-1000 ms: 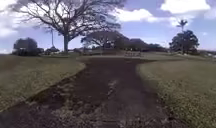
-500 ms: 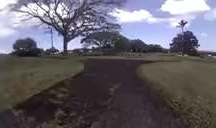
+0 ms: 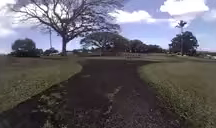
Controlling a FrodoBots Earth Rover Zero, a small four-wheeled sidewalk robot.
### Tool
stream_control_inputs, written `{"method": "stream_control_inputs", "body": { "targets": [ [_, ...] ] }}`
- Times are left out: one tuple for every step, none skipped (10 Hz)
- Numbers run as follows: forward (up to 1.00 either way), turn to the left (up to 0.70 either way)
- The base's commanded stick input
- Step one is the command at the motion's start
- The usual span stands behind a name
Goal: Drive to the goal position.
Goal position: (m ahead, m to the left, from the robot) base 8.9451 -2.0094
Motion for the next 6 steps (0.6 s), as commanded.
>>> {"method": "stream_control_inputs", "body": {
  "targets": [
    [0.5, 0.0],
    [0.5, 0.0],
    [0.5, 0.0],
    [0.5, 0.0],
    [0.5, 0.0],
    [0.5, 0.0]
  ]
}}
